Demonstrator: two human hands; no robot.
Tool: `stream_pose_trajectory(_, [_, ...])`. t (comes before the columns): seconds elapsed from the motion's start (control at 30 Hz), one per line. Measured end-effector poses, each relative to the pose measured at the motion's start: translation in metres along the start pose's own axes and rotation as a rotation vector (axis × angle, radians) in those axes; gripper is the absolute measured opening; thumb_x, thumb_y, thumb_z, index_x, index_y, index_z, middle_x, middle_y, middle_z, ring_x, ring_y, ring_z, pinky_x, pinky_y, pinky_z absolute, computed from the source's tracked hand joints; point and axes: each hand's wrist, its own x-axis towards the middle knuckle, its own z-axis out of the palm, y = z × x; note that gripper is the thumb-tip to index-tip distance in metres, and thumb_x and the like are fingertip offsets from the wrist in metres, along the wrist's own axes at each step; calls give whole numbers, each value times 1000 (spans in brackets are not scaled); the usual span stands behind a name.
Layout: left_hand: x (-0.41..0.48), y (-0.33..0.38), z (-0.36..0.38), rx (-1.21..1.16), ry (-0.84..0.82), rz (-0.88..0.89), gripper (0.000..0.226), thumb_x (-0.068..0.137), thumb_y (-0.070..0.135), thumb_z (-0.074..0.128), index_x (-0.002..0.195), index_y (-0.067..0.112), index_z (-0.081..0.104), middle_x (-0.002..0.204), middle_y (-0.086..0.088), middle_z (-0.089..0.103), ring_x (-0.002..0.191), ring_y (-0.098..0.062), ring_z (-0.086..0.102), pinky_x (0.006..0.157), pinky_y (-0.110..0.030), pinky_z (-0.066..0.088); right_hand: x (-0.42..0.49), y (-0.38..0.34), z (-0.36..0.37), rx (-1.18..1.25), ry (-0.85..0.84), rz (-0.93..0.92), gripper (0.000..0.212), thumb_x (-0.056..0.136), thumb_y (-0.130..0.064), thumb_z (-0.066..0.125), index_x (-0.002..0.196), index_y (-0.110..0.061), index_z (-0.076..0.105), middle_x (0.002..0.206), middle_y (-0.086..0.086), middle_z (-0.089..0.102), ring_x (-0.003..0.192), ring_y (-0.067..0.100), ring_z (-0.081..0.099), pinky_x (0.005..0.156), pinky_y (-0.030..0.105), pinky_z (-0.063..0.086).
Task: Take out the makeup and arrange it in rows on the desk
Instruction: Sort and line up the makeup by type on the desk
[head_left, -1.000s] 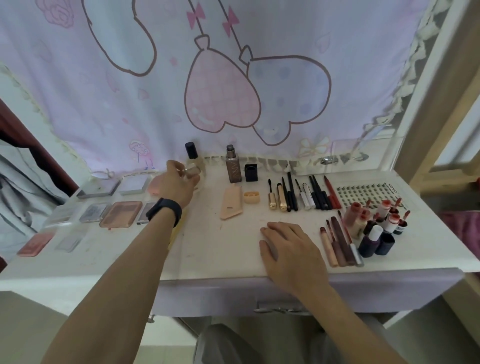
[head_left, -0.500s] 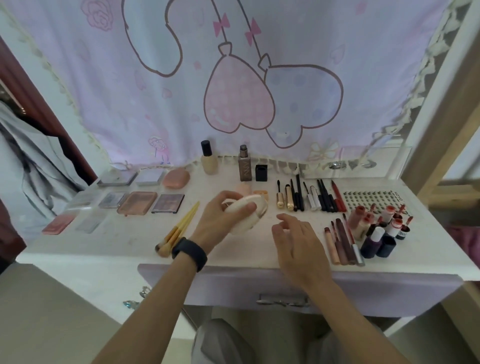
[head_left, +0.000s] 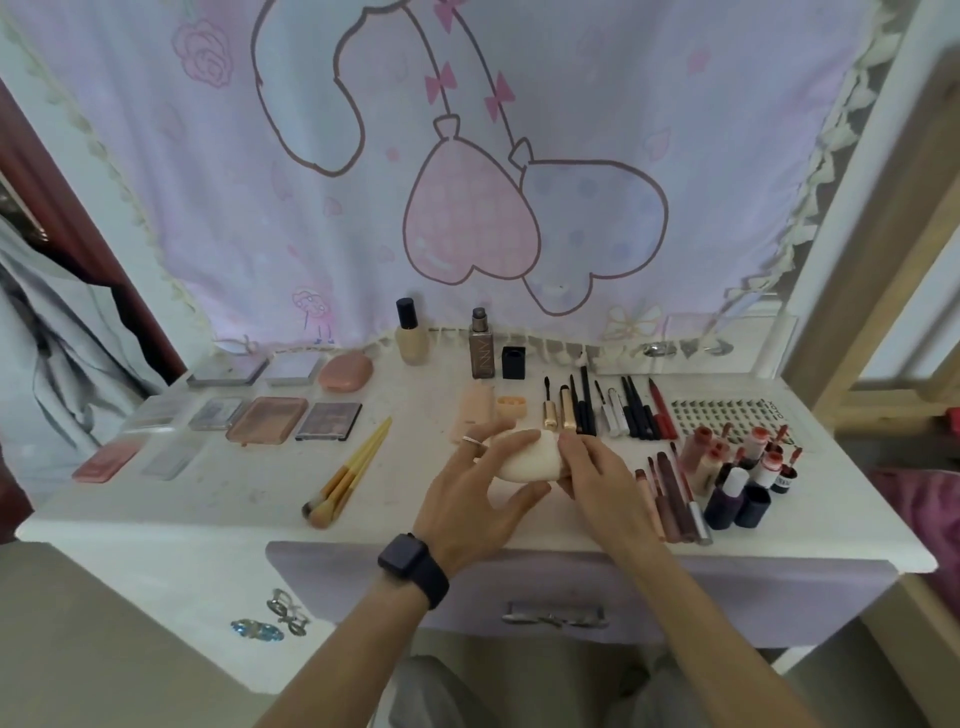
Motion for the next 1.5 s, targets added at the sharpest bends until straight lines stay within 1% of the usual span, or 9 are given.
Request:
stream_pose_trajectory(0.13, [0, -11, 6, 101, 36, 56, 48, 89, 63, 53, 129, 37, 51, 128, 3, 49, 99, -17, 60, 73, -37, 60, -2, 3, 5, -55, 8, 15, 43, 103, -46, 41, 91, -11, 62, 89, 15, 65, 85, 30, 62, 87, 53, 52])
stream_pose_trajectory(0.3, [-4, -16, 9, 94, 21, 70, 47, 90, 64, 50, 125, 33, 53, 120, -4, 48, 85, -15, 52, 71, -25, 50, -2, 4, 4, -231, -14, -50, 40, 106, -43, 34, 86, -16, 56, 76, 3, 59, 70, 15, 53, 73, 45, 48])
stream_pose_trajectory(0.47, [5, -8, 0, 1, -65, -184, 55, 86, 69, 40, 109, 26, 66, 96, 10, 57, 78, -8, 53, 68, -18, 41, -3, 12, 6, -338, -52, -158, 31, 107, -46, 28, 95, -29, 51, 72, -6, 56, 63, 11, 52, 66, 39, 47])
stream_pose_trajectory(0.57, [10, -4, -6, -155, 9, -312, 31, 89, 67, 50, 82, 38, 60, 73, 13, 62, 69, -1, 57, 59, -13, 41, -6, 18, 6, -381, -67, -237, 29, 103, -55, 28, 115, -39, 48, 80, -14, 59, 68, 2, 56, 67, 30, 46])
stream_pose_trajectory(0.83, [15, -5, -12, -331, -5, -489, 33, 94, 49, 58, 89, 23, 76, 88, 1, 74, 80, -6, 62, 71, -25, 50, -10, 11, -1, -160, -108, -146, 28, 94, -54, 55, 111, -33, 60, 64, 7, 64, 49, 8, 45, 48, 26, 38])
stream_pose_trajectory(1.0, [17, -5, -14, -333, 2, -499, 33, 93, 51, 55, 91, 26, 77, 84, 8, 72, 76, -1, 61, 64, -14, 47, -14, 6, -6, -85, -165, -192, 16, 98, -39, 58, 114, -36, 60, 82, -2, 70, 57, 10, 52, 55, 23, 44])
stream_pose_trajectory(1.2, [16, -5, -11, -317, 3, -508, 42, 93, 52, 57, 91, 15, 77, 90, -3, 74, 81, -11, 63, 78, -36, 53, -13, 10, -3, -102, -120, -194, 13, 98, -35, 61, 108, -33, 54, 86, 0, 67, 67, 31, 62, 65, 47, 55])
stream_pose_trajectory(1.37, [16, -2, -13, -343, -5, -531, 35, 92, 55, 56, 88, 27, 76, 91, -1, 75, 81, -10, 65, 78, -34, 54, -11, 17, -5, -117, -120, -197, 36, 95, -32, 66, 127, -42, 51, 101, -13, 66, 71, 21, 64, 68, 45, 59])
stream_pose_trajectory(1.5, [17, -2, -13, -379, -16, -562, 56, 83, 69, 53, 89, 19, 78, 85, -2, 75, 76, -15, 68, 74, -38, 57, -11, 19, -5, -128, -109, -246, 28, 98, -26, 63, 120, -41, 56, 99, -17, 62, 70, 22, 60, 67, 47, 57])
